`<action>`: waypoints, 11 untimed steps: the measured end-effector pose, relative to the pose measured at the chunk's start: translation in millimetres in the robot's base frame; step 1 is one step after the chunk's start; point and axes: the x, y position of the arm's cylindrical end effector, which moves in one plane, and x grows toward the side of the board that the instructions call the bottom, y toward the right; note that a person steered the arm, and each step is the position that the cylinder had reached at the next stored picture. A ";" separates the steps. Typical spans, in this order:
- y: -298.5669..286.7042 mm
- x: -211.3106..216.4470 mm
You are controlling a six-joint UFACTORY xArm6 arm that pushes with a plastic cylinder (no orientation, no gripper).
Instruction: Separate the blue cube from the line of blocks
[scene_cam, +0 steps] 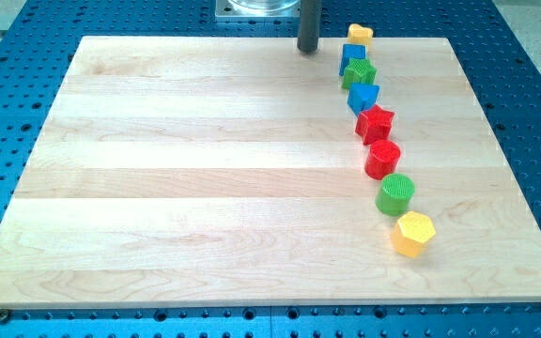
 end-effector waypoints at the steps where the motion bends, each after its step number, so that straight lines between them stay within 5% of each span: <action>1: 2.3 0.0; 11: 57.4 35.5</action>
